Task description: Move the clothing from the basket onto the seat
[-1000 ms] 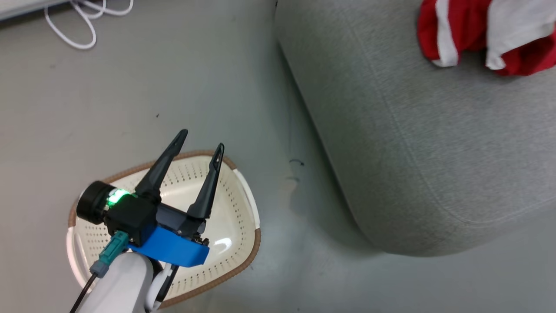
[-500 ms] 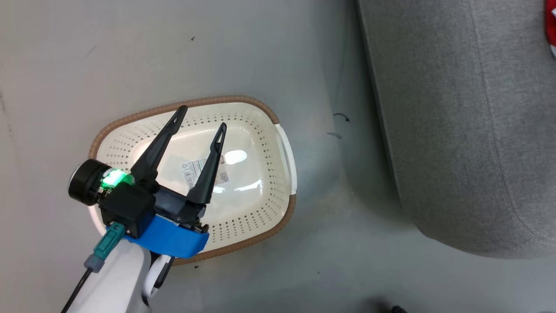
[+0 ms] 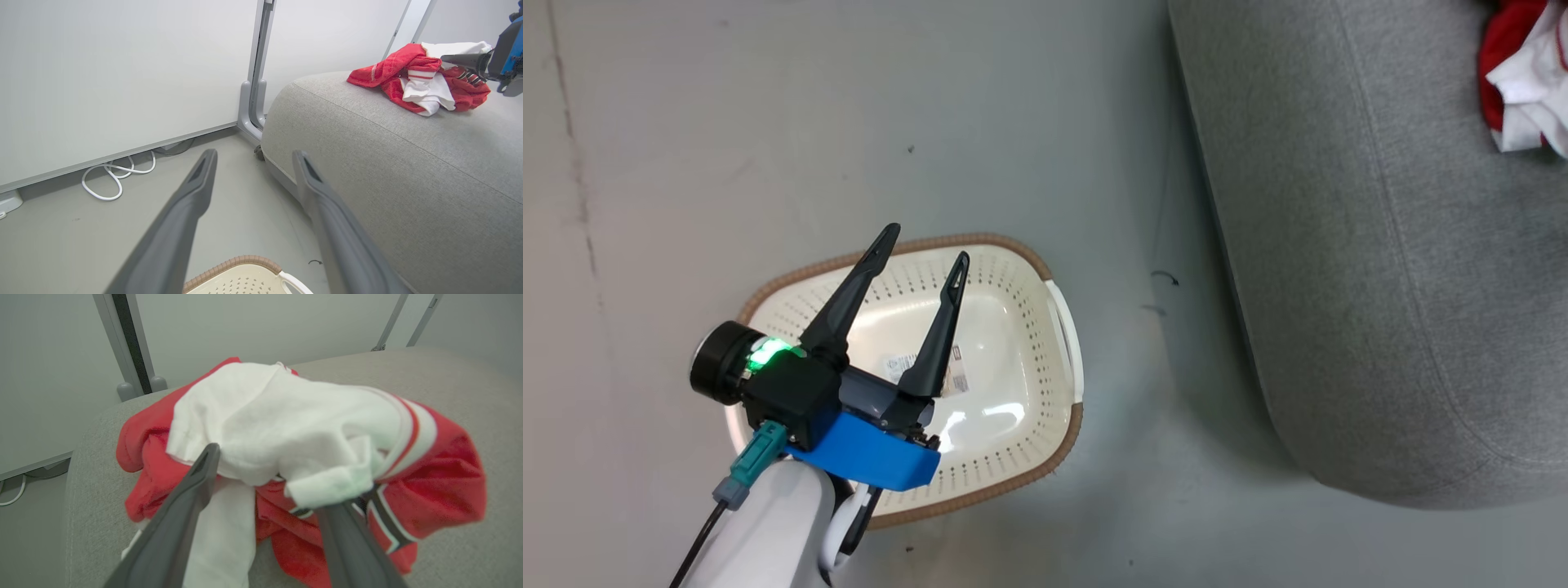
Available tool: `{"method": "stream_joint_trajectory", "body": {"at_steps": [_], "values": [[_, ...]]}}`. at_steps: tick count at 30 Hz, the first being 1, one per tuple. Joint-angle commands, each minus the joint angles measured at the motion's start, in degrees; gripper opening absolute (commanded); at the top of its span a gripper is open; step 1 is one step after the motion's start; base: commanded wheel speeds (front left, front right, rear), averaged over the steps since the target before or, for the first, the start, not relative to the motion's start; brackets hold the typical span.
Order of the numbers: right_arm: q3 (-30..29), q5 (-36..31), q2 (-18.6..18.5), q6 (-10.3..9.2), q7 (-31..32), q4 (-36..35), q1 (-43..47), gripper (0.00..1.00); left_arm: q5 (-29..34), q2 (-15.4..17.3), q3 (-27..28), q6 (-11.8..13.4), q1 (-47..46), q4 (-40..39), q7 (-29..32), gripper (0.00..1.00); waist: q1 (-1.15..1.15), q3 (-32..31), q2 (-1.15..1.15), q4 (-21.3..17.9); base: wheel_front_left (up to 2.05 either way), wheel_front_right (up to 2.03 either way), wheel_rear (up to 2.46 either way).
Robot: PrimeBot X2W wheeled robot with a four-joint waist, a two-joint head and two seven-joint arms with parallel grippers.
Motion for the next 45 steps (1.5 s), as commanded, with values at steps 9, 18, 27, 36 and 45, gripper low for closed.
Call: {"method": "stream_joint_trajectory", "body": {"at_steps": [9, 18, 27, 36, 45], "values": [[0.25, -4.74, 2.52, 0.02, -3.14, 0.07, 8.05, 1.0, -1.89, -2.53, 2.87, -0.11, 4.53, 2.41, -0.15, 1.0, 0.0, -10.97, 0.0, 1.93, 0.0, 0.0, 0.0], [6.83, -4.08, 7.86, 0.02, -4.22, -5.18, 17.47, 1.0, -2.44, -5.28, 7.71, -0.11, 10.63, 3.94, -0.15, 1.0, 0.0, -20.16, 0.0, 4.14, 0.0, 0.0, 0.0], [14.56, -0.35, 13.76, 0.02, -4.21, -19.83, 30.67, 1.0, -1.7, -6.68, 12.37, -0.11, 16.08, 5.24, -0.15, 1.0, 0.0, -26.54, 0.0, 6.79, 0.0, 0.0, 0.0], [20.23, 2.65, 15.29, 0.02, -0.99, -36.41, 46.29, 1.0, -0.62, -7.44, 15.42, -0.11, 18.78, 7.88, -0.15, 1.0, 0.0, -31.43, 0.0, 10.98, 0.0, 0.0, 0.0], [22.86, 6.32, 15.58, 0.02, 1.75, -45.76, 55.79, 1.0, 0.88, -7.8, 18.14, -0.11, 19.79, 10.02, -0.15, 1.0, 0.0, -32.69, 0.0, 13.42, 0.0, 0.0, 0.0]]}}
